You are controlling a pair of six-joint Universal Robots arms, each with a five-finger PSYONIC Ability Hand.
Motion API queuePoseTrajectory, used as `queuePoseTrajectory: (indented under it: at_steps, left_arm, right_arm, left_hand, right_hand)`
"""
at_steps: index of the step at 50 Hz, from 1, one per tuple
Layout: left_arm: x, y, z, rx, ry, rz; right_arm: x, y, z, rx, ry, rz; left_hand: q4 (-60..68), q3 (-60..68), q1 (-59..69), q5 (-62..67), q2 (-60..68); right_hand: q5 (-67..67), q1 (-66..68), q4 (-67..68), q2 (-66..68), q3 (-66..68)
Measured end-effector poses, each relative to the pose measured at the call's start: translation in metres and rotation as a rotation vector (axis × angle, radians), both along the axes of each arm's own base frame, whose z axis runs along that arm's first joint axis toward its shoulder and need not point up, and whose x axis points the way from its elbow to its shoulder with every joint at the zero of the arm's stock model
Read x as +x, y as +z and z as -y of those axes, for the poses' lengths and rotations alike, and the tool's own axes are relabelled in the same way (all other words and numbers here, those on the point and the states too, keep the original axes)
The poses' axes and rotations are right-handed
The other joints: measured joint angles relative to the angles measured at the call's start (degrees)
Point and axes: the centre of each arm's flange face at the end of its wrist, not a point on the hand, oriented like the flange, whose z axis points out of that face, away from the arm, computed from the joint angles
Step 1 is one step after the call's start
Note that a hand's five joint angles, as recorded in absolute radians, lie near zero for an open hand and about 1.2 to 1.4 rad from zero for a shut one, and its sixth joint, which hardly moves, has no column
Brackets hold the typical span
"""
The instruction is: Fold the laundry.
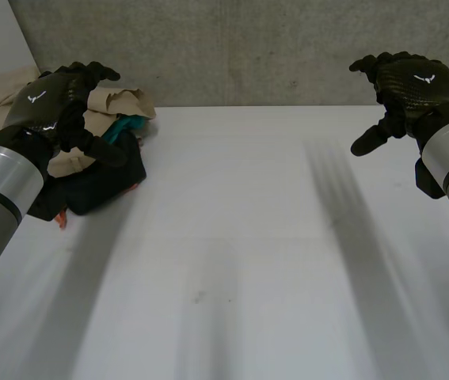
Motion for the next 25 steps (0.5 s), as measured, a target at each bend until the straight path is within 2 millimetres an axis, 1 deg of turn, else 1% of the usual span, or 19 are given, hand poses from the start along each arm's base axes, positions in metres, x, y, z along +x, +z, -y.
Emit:
queuePoseTrajectory:
  at_steps: [3,4,13,19,23,25]
  left_arm:
    - [0.000,0.000,0.000,0.000,0.000,0.000]
    - [0.000,0.000,0.000,-0.001,0.000,0.000]
    - [0.000,0.002,0.000,-0.005,0.000,-0.002]
    - [0.000,0.009,0.004,-0.035,0.004,-0.008]
    - [0.000,0.016,0.021,-0.093,0.034,0.017]
    - [0.001,0.015,0.039,-0.128,0.070,0.065]
  right_arm:
    - [0.000,0.000,0.000,0.000,0.000,0.000]
    - [0.000,0.000,0.000,0.000,0.000,0.000]
    - [0.000,0.001,0.000,-0.002,0.000,0.001]
    - [0.000,0.001,0.000,-0.004,0.000,0.001]
    - [0.000,0.002,0.000,-0.006,0.002,0.000]
    - [0.000,0.002,-0.001,-0.007,0.004,0.000]
  left_hand:
    - [-2.8,-2.8,-3.0,-2.9,-2.7]
    - [-5.5,-4.6,-5.7,-5.5,-4.8]
    - [-5.7,-4.8,-5.7,-5.5,-5.0]
    - [-5.7,-4.8,-5.7,-5.5,-5.0]
    - [-5.7,-4.8,-5.7,-5.5,-5.0]
    - [-5.7,-4.8,-5.7,-5.5,-5.0]
  right_hand:
    - [-4.6,-3.6,-4.4,-4.3,-4.5]
    - [-4.8,-3.7,-4.6,-4.6,-4.7]
    - [-4.9,-3.8,-5.2,-4.9,-5.0]
    - [-4.9,-3.8,-5.2,-4.9,-5.0]
    - [-4.9,-3.8,-5.2,-4.9,-5.0]
    - [-4.9,-3.8,-5.2,-4.9,-5.0]
